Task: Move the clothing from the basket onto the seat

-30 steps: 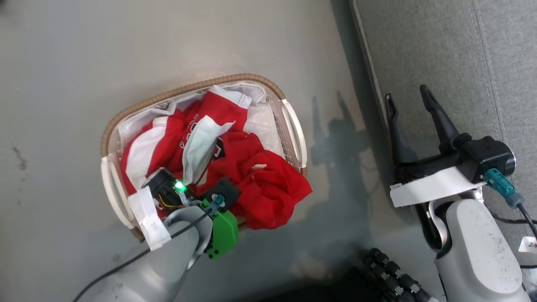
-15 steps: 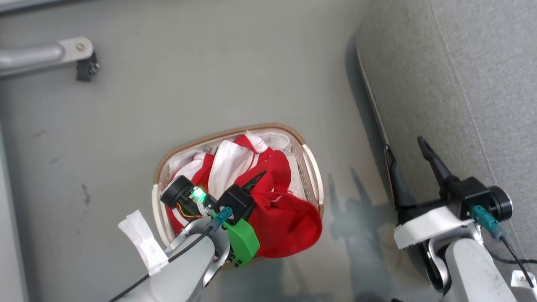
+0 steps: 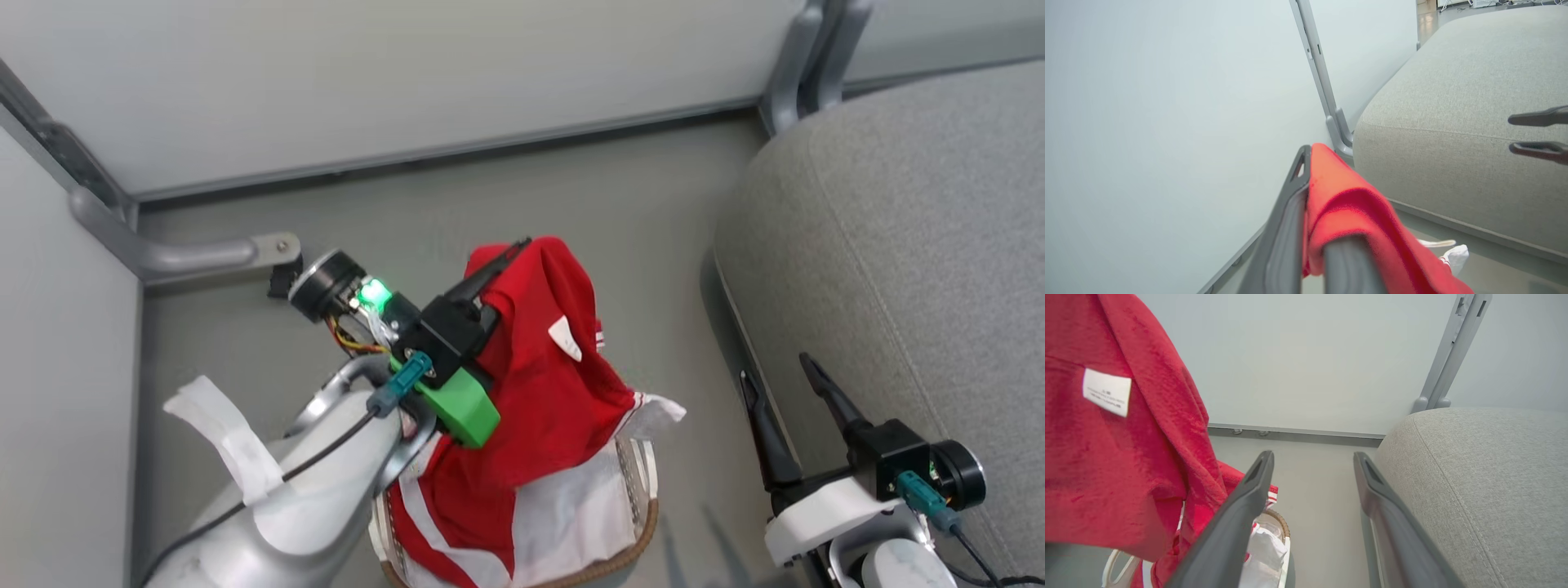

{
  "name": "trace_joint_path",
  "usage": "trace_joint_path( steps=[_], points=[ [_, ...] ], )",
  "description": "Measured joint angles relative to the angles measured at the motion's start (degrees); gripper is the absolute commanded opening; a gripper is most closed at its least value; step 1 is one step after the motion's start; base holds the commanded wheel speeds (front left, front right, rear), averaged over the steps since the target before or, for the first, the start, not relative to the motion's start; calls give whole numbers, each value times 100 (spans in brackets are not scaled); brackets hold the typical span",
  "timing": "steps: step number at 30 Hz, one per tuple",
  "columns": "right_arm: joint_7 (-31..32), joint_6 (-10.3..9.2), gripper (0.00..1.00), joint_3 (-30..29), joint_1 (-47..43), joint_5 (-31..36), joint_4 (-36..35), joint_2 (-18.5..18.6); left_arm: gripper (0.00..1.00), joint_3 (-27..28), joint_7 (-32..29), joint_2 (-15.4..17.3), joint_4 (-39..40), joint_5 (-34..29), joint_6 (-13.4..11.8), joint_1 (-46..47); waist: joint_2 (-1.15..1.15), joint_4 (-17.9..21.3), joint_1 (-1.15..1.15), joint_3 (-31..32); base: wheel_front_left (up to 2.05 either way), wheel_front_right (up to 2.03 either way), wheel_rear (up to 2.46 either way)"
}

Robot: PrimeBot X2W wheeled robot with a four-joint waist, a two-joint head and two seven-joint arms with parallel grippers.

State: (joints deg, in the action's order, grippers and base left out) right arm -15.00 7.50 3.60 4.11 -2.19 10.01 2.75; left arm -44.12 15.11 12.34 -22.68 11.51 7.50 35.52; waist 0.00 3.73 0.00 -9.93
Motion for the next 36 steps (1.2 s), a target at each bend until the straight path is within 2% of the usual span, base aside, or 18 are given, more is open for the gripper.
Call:
trace_joint_path(
  steps=[6,13,23,30,36],
  points=[
    [-1,0,100,147,-120,15,-1,2,0,-182,1,354,410,5,0,603,0,-86,0,586,0,0,0],
    [0,0,100,445,12,105,-1,3,0,-438,1,647,499,110,0,1430,0,-138,0,905,0,0,0],
    [0,0,100,1240,606,448,350,1,0,-661,2,703,672,205,0,2063,0,-233,0,905,0,0,0],
    [0,0,100,1283,1173,566,706,3,0,-782,2,690,910,238,1,2108,0,-338,0,915,0,0,0],
    [-1,0,100,1585,1605,490,1001,200,0,-942,3,665,1043,250,2,2108,0,-417,0,912,0,0,0]
  ],
)
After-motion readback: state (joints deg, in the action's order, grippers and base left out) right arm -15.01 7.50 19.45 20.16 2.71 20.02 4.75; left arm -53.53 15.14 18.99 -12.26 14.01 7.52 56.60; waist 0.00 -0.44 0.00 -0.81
